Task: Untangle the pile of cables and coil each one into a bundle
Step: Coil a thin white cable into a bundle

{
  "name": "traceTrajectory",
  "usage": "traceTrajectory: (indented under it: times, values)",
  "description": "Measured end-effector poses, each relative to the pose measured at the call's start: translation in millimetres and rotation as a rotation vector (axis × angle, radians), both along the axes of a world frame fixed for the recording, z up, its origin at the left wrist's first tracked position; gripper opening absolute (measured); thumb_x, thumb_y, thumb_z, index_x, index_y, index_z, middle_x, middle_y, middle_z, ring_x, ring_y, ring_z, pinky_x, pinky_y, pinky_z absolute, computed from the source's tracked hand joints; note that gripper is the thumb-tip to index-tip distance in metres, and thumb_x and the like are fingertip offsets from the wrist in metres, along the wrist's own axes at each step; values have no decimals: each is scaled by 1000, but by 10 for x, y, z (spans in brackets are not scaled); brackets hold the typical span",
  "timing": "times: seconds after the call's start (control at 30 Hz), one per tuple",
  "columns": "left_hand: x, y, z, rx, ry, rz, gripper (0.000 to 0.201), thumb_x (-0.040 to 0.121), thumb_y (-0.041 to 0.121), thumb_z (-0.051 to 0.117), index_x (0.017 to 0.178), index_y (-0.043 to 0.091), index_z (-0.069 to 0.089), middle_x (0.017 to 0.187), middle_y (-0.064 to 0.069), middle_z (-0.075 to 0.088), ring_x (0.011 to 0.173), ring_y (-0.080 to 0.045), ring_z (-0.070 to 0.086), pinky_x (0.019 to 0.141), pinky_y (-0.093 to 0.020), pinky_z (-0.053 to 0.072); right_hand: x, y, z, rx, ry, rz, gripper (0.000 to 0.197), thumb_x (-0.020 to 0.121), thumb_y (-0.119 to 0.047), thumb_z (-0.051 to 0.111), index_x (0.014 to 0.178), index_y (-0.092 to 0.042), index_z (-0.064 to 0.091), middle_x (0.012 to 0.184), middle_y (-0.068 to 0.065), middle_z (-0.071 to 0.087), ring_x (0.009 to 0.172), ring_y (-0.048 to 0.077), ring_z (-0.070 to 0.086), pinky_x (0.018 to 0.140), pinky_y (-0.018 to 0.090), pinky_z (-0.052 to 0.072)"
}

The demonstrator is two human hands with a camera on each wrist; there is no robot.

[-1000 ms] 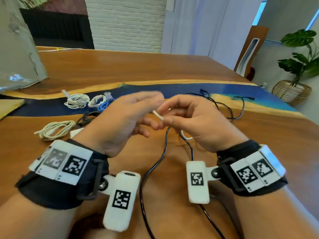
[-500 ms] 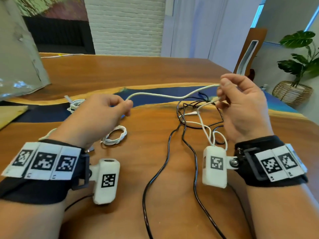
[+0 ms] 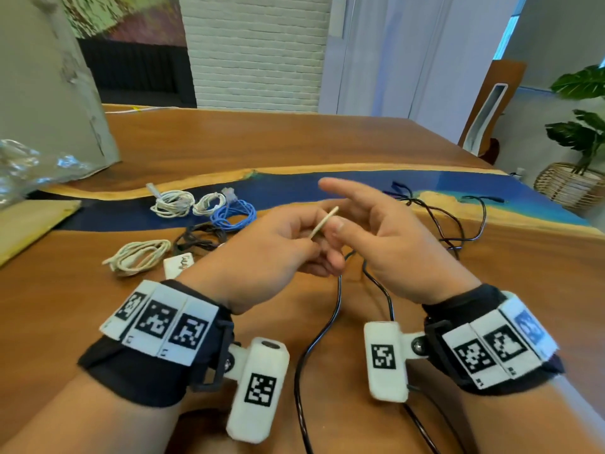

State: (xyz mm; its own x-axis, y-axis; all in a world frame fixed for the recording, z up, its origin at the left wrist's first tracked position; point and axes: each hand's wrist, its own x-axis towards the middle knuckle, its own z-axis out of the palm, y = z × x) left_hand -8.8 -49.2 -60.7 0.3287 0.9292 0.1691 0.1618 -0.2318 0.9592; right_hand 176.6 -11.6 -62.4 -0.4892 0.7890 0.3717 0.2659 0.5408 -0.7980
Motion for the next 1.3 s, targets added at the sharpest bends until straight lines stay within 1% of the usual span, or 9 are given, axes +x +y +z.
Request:
traceTrajectory:
  times: [0.1, 0.2, 0.47, 0.67, 0.8, 0.9, 1.0, 1.13, 1.3]
  values:
    - [-36, -15, 46, 5, 51, 30, 28, 90, -20, 45, 77, -3, 63, 77, -14, 69, 78, -18, 69, 66, -18, 53, -39, -10, -10, -61, 76, 78, 24, 103, -19, 56, 104, 3, 65, 75, 11, 68, 66, 29, 62, 63, 33, 55]
    - [-41, -25, 39, -1, 118, 56, 31, 88, -17, 54, 77, 7, 71, 76, -11, 73, 74, -13, 70, 66, -17, 53, -6, 9, -10, -48, 104, 12, 35, 94, -32, 63, 87, 2, 64, 63, 0, 61, 51, 16, 54, 50, 25, 48]
    - [15, 26, -121, -348, -265, -116, 31, 91, -11, 38, 86, 0, 66, 84, -19, 62, 60, -21, 59, 53, -26, 50, 79, 47, 8, 112, 31, -77, 11, 92, -20, 75, 83, -15, 80, 76, 11, 73, 77, 38, 65, 73, 54, 54]
    - [16, 59, -95, -389, -584, -65, 37, 77, -17, 22, 70, 11, 46, 72, -8, 53, 49, -10, 38, 47, -20, 30, 49, 8, 37, 107, -52, -104, 17, 98, -22, 65, 96, -24, 82, 69, 8, 70, 71, 29, 61, 69, 39, 49]
    - [-136, 71, -5, -437, -953, -204, 22, 84, 5, 32, 83, 10, 53, 65, 2, 44, 45, -8, 20, 44, -20, 17, 19, 19, 1, 54, -222, -97, 25, 103, -23, 58, 118, -33, 75, 72, -2, 74, 70, 11, 65, 75, 24, 51]
    - [-252, 110, 65, -386, -1072, -152, 27, 100, 17, 39, 107, 6, 62, 61, 7, 41, 44, -7, 21, 43, -20, 18, 17, -8, -20, -76, -399, 29, 28, 105, -28, 54, 125, -41, 70, 72, -5, 74, 79, 14, 69, 98, 38, 52]
    - [-207, 121, 74, -308, -1095, -21, 30, 106, 16, 39, 126, 4, 59, 73, 4, 58, 52, -3, 43, 49, -14, 38, -36, -54, -22, -135, -448, 147, 31, 106, -27, 52, 128, -42, 68, 62, -4, 66, 71, 26, 63, 92, 45, 53]
    - [-10, 92, 7, -183, -910, 57, 32, 109, 14, 34, 124, 10, 62, 114, -6, 74, 110, -19, 71, 102, -35, 52, -96, -101, -6, -102, -549, 206, 26, 106, -32, 52, 120, -31, 74, 61, -4, 66, 65, 16, 62, 79, 34, 53]
    - [3, 95, -63, 127, -126, 190, 29, 104, -2, 45, 112, 11, 70, 101, -9, 75, 86, -29, 69, 78, -45, 53, -33, -156, 69, -55, -285, 176, 37, 100, -37, 62, 71, -17, 73, 52, -6, 48, 49, 7, 41, 54, 22, 37]
